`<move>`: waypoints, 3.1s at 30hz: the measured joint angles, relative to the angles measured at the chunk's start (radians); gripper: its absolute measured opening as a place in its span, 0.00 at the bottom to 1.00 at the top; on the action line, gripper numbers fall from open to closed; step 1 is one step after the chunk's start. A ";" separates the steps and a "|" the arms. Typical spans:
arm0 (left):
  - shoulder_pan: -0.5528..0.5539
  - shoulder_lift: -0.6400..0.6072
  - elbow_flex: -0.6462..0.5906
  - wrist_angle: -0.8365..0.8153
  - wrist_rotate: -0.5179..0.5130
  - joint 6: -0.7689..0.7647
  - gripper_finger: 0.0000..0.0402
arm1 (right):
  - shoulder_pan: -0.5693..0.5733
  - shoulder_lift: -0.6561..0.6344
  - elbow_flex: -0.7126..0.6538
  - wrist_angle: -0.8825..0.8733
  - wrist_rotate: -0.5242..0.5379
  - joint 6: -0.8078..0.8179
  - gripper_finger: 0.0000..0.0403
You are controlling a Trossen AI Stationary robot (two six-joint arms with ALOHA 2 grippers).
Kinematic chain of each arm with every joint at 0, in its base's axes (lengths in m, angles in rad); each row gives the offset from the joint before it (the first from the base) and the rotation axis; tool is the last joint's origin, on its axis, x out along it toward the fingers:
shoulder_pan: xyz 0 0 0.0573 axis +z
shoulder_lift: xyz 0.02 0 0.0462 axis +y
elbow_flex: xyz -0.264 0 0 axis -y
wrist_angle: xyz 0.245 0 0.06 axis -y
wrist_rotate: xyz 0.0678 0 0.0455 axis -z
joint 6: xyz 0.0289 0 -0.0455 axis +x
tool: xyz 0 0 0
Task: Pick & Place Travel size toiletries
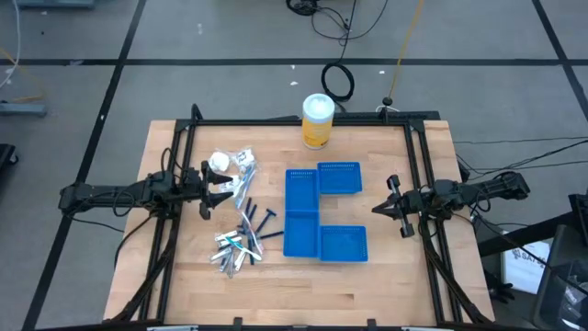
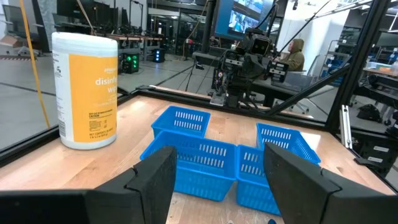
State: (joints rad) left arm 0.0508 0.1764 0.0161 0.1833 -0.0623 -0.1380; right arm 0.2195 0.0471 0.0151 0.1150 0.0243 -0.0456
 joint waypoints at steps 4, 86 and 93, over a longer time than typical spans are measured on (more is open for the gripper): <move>0.000 0.000 0.000 0.000 0.000 0.000 0.59 | 0.000 0.000 0.000 0.000 0.000 0.000 0.01; 0.457 1.000 0.416 -0.603 -0.409 -0.643 0.03 | 0.000 0.000 0.000 0.000 0.000 0.000 0.01; 0.383 0.802 0.514 -0.579 -0.408 -0.527 0.01 | 0.000 0.000 0.000 0.000 0.000 0.000 0.01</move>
State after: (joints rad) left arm 0.4341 0.9783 0.5298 -0.3955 -0.4707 -0.6650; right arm 0.2195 0.0467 0.0154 0.1147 0.0246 -0.0456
